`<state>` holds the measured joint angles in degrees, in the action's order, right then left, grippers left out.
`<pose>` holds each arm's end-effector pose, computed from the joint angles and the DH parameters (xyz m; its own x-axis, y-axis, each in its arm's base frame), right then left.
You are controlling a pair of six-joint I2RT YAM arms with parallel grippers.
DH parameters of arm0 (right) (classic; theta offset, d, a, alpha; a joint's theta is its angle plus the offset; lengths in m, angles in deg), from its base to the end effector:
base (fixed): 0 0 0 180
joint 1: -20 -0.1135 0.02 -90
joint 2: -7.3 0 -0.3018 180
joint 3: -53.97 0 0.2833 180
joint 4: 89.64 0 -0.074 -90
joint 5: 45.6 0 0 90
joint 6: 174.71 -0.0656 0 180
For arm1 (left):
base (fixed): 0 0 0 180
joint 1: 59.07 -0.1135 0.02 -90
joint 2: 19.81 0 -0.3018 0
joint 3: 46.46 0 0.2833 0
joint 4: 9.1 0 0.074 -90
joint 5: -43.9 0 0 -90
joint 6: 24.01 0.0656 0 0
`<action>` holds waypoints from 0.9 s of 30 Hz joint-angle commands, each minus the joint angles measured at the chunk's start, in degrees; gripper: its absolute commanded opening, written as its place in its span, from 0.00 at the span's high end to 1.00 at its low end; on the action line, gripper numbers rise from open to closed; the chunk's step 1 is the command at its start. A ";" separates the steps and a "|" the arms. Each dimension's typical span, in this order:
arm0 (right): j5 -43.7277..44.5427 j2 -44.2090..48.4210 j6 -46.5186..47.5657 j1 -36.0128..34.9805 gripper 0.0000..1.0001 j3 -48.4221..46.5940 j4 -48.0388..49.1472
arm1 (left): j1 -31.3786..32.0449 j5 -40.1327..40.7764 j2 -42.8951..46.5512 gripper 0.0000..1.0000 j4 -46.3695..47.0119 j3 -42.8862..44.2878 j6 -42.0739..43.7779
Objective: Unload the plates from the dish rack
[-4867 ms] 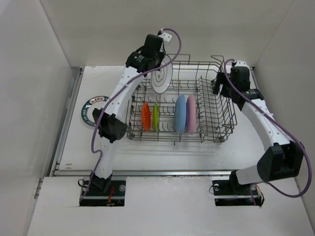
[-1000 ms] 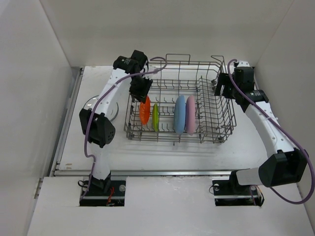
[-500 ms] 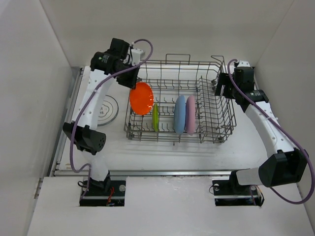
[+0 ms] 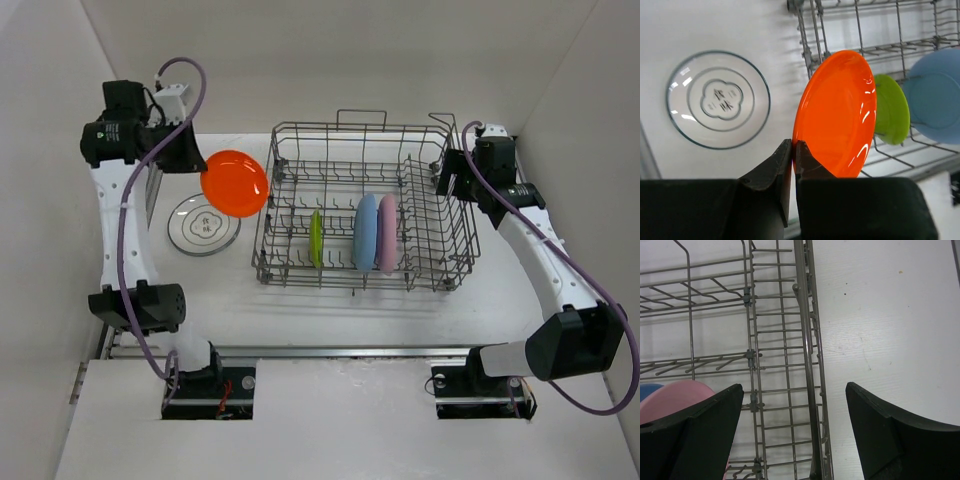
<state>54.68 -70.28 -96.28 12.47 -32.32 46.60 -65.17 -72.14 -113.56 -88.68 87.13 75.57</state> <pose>0.3471 0.0341 0.3716 -0.5546 0.1258 -0.8226 0.1298 0.9895 0.0638 0.3605 0.0096 0.5112 -0.5868 0.0877 -0.8049 0.3426 0.9276 -0.1488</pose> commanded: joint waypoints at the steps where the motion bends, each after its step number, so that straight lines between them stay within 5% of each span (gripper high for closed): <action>1: -0.09 0.15 0.15 0.32 0.11 -0.03 1.38 | -7.23 -13.84 -2.21 1.00 -5.50 -2.97 4.20; 7: -0.62 -0.38 0.15 0.32 0.11 -0.03 1.91 | -15.25 -12.82 -6.52 1.00 -17.44 -5.86 25.46; 15: -1.14 -1.43 0.15 0.32 0.11 -0.03 1.91 | -15.78 -9.11 -5.39 1.00 -14.83 -23.61 39.00; 27: -1.14 -1.43 0.15 0.32 0.11 -0.03 1.91 | -5.43 -1.22 -11.70 1.00 -3.05 -38.30 40.26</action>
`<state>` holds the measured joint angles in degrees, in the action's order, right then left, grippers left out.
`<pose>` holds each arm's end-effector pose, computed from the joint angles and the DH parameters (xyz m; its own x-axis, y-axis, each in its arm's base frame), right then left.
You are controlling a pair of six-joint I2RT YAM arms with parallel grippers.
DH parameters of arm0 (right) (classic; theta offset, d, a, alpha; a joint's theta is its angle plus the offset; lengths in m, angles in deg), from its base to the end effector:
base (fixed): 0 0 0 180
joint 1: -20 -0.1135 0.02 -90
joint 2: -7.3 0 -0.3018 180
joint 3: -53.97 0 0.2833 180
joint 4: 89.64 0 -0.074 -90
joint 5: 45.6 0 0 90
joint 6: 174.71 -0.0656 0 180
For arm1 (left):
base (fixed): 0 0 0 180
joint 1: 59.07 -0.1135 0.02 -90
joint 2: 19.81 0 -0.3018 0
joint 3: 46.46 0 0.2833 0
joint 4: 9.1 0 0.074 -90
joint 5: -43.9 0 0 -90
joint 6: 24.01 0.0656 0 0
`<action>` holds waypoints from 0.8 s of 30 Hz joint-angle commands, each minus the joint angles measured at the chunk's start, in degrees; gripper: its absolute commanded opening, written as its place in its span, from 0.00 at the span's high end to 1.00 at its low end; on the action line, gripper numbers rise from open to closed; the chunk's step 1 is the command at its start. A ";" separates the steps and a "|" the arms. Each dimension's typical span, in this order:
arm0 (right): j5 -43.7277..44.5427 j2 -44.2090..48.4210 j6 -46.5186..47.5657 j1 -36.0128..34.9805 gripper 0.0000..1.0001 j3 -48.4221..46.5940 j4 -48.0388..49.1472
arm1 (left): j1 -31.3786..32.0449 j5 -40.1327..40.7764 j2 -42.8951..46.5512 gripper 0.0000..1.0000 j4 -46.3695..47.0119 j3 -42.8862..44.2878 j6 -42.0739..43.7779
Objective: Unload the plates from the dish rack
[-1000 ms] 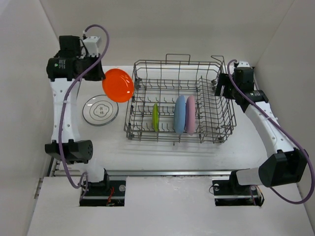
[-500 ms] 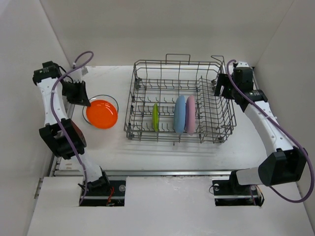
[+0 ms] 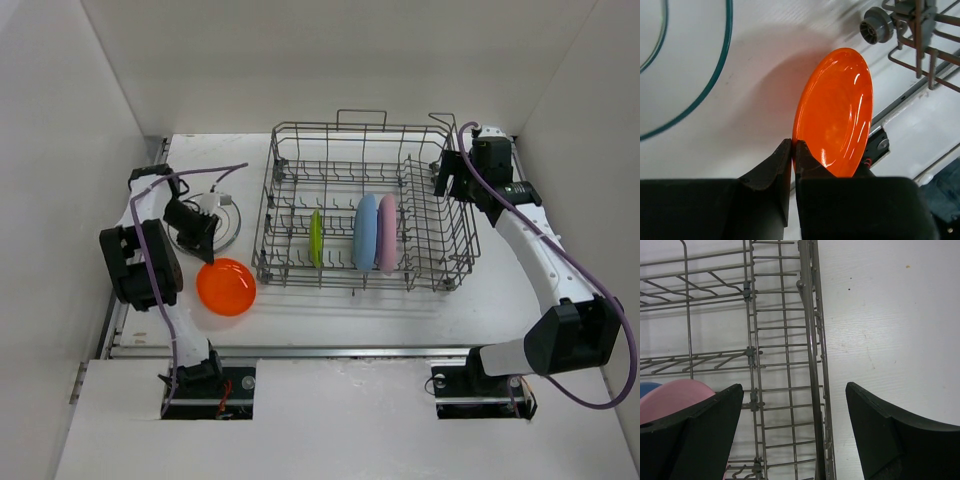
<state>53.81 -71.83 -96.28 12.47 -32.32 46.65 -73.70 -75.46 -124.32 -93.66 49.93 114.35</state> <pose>0.3540 0.0360 0.3626 -0.5782 0.1232 -0.8065 0.1193 0.9907 0.0657 0.3661 0.0623 0.2346 -0.8233 0.4583 -0.3349 0.5613 0.7450 -0.3604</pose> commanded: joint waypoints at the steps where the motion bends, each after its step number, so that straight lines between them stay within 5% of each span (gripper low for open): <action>1: 0.25 0.12 0.15 0.32 0.11 -0.03 1.87 | 3.90 2.64 -1.57 1.00 1.94 -0.23 1.48; 5: 0.26 0.12 0.15 0.32 0.11 -0.03 1.87 | 5.92 6.77 -2.10 1.00 5.53 -0.22 -0.90; 10: 1.31 0.65 0.15 0.32 0.11 -0.03 1.87 | 6.46 7.30 -3.42 0.79 4.84 0.48 -1.25; 17: 1.31 0.65 0.15 0.32 0.11 -0.73 1.87 | 6.99 7.92 -4.04 0.64 4.84 0.48 -1.95; 24: 1.31 0.65 0.67 0.32 0.11 -2.75 1.25 | 7.60 0.20 -0.18 0.63 -2.54 15.99 -6.25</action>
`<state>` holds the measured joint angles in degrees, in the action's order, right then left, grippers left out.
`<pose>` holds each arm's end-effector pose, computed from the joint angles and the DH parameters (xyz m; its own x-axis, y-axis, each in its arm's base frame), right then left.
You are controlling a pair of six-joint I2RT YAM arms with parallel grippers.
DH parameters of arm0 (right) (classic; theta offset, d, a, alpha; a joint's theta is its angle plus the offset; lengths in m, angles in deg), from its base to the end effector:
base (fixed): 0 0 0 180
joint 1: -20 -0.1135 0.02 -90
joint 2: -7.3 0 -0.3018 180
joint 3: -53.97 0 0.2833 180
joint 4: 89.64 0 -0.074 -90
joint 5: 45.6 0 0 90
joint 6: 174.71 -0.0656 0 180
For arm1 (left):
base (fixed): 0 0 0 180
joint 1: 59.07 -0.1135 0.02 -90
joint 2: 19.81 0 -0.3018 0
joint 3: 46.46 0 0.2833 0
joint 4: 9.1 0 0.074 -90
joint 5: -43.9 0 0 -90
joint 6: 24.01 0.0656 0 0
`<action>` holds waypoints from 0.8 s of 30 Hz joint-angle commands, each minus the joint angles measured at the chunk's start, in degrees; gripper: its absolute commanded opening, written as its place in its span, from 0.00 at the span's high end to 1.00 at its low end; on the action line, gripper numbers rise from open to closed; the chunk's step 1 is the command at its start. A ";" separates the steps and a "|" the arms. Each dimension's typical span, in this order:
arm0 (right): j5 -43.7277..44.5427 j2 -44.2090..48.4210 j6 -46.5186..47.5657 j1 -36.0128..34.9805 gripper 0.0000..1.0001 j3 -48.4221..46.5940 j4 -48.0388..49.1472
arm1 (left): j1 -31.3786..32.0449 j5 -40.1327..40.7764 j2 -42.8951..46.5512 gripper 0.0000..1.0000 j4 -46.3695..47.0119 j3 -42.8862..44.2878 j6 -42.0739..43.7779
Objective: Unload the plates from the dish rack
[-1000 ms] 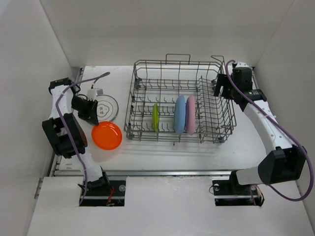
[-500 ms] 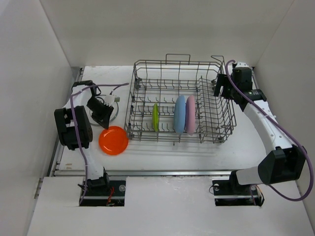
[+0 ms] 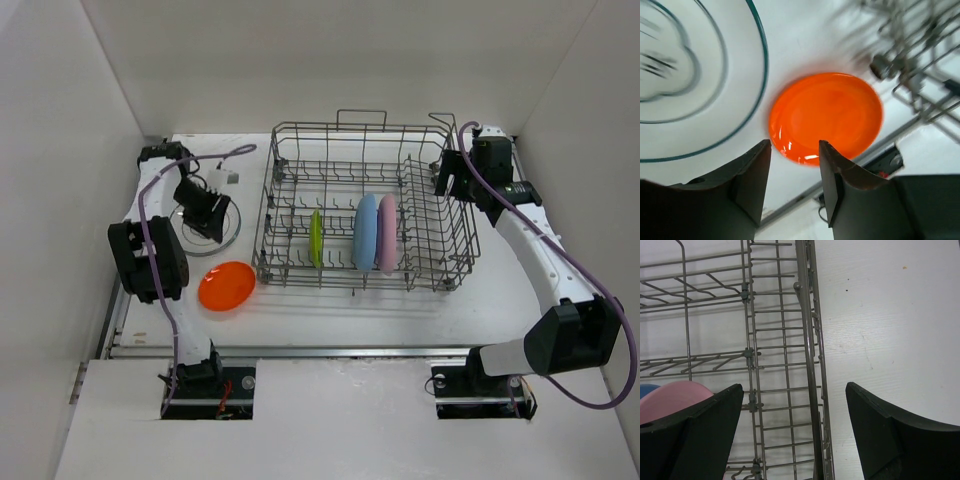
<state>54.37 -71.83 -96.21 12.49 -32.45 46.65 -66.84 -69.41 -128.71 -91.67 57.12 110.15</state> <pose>0.3541 0.0352 0.3635 -0.5749 0.1223 -0.8090 0.1266 0.9902 0.0597 0.4046 0.0290 0.2386 -0.7868 0.5384 -0.3019 0.6111 0.7483 -0.2580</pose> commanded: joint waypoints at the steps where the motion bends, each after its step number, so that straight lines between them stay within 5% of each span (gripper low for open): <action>1: 0.74 0.65 0.61 0.30 0.11 -3.15 1.25 | 0.74 -8.22 4.75 0.60 -5.23 11.45 -4.41; 5: 0.74 -0.84 0.61 0.30 0.11 -3.77 0.64 | 8.36 -7.02 6.24 0.54 -6.38 23.85 -8.82; 11: 0.74 -0.24 0.61 0.30 0.11 -3.16 0.64 | 27.15 1.15 4.41 0.29 -5.68 34.22 -15.06; 18: 2.41 2.05 0.61 0.30 0.11 -2.54 0.64 | 38.69 9.04 -4.56 0.26 -7.44 38.38 -21.48; 24: 3.03 3.20 0.61 0.30 0.08 -1.48 0.64 | 41.96 17.33 -9.56 0.28 -5.25 38.38 -26.40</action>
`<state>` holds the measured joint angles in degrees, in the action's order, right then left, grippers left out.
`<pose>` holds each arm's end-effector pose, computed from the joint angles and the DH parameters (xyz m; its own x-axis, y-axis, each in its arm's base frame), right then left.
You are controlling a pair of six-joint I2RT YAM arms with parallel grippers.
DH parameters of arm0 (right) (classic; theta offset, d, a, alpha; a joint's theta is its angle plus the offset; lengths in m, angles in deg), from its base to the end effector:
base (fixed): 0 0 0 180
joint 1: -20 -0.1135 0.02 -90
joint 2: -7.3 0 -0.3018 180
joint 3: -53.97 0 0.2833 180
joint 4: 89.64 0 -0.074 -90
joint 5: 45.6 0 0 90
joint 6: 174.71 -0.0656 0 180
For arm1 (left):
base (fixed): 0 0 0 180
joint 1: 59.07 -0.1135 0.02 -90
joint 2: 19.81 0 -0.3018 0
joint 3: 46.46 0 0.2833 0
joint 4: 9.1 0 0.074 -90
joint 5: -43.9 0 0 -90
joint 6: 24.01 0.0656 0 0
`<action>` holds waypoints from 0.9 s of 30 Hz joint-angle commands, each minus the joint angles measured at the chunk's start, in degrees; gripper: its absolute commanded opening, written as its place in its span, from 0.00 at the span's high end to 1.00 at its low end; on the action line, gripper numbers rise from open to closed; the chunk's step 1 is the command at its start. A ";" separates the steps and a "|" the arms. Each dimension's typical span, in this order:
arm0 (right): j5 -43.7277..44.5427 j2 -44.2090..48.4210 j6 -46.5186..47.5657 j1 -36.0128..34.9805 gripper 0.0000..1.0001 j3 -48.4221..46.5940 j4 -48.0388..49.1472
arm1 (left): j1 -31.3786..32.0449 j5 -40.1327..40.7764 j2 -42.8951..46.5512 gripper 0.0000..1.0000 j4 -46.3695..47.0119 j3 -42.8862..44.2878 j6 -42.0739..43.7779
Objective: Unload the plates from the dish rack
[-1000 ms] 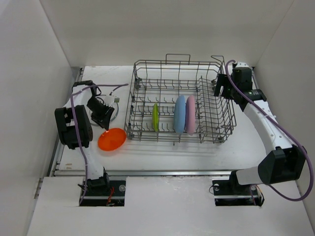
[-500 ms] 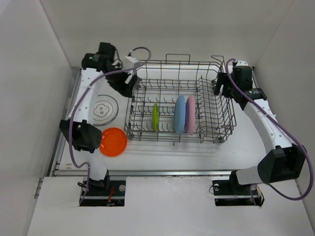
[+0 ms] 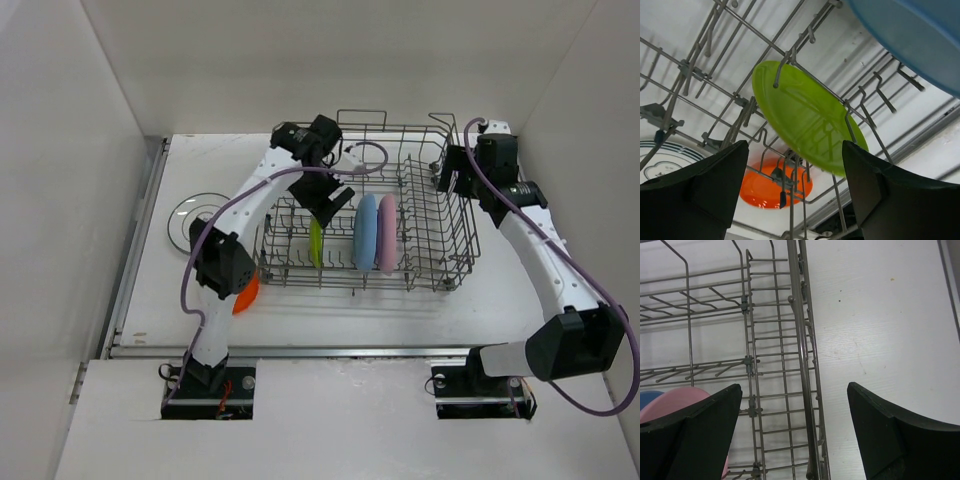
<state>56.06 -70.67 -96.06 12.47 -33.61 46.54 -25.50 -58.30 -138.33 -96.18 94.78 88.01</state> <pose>0.3495 0.0328 0.3782 -0.5391 0.1232 -0.8332 0.1463 0.9879 0.0513 0.3966 -0.2798 0.3636 -0.4652 0.7485 -0.4726 0.8533 0.5212 -0.0144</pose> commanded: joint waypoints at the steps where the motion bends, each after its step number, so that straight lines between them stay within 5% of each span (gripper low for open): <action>1: 1.35 2.56 0.46 0.32 0.08 -0.32 0.74 | 0.63 6.23 0.04 0.28 -0.74 0.72 -4.96; 6: 3.36 2.56 0.46 0.32 0.08 0.29 0.74 | 1.16 4.39 -4.08 0.39 -2.93 1.95 -7.43; 13: 8.47 2.40 -0.77 0.32 0.07 1.34 0.74 | 0.10 -2.11 -5.58 1.00 -4.25 1.42 -8.57; 20: 11.18 -0.51 -2.00 0.32 0.06 1.35 0.22 | -1.04 -2.12 -2.43 1.00 -3.20 6.07 -10.42; 27: 2.15 -1.92 -1.48 0.32 0.09 2.40 1.54 | -5.43 -6.59 2.67 1.00 1.10 10.11 -12.18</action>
<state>61.78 -72.20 -97.33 12.47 -31.95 46.49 -29.63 -56.47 -142.66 -95.54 100.79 76.86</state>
